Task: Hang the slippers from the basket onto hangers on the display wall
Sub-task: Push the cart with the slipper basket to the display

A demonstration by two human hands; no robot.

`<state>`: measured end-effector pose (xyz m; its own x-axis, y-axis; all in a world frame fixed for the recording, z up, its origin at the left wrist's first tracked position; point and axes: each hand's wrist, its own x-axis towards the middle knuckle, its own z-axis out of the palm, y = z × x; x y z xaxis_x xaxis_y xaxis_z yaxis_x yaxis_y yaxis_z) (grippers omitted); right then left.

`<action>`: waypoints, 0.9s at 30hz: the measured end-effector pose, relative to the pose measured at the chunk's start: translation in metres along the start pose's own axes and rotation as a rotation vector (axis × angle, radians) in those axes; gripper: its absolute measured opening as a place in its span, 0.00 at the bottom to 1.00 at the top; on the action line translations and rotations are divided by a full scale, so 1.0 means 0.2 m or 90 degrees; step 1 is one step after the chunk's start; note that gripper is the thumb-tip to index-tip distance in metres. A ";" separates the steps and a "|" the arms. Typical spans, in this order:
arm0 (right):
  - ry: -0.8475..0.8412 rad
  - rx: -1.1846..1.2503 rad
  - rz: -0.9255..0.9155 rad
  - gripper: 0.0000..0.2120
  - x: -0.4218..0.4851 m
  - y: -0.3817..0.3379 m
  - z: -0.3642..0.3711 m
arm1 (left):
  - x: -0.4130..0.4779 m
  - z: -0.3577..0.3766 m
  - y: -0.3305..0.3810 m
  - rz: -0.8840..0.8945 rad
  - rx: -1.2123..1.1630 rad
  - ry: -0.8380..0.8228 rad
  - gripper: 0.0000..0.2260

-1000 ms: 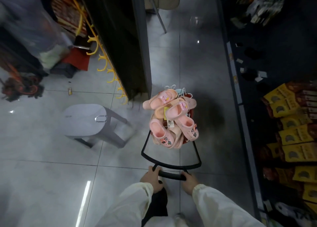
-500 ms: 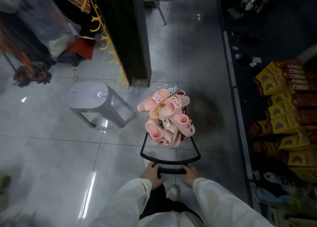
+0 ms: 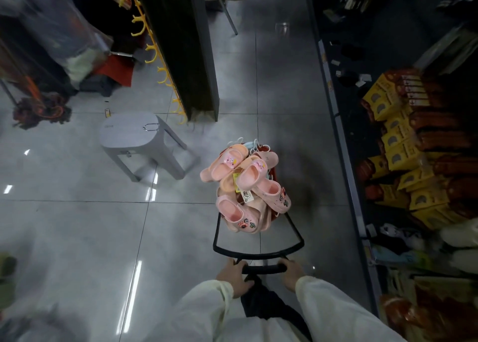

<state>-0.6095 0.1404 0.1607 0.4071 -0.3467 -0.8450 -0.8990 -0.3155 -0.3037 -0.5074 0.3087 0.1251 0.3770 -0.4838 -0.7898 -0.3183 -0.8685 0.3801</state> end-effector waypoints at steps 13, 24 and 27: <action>0.057 -0.023 0.039 0.22 -0.50 0.57 0.61 | -0.55 0.69 -0.18 0.041 -0.018 -0.040 0.25; 0.062 -0.030 0.067 0.17 -0.95 1.01 0.99 | -0.99 1.23 -0.25 0.027 0.006 -0.071 0.27; 0.057 -0.027 0.068 0.17 -1.06 1.15 1.09 | -1.10 1.41 -0.27 0.029 0.011 -0.075 0.27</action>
<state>-0.9384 0.3339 0.1738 0.3237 -0.4571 -0.8284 -0.9312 -0.3089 -0.1934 -0.8174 0.4919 0.1425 0.2574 -0.5057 -0.8234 -0.3475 -0.8436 0.4095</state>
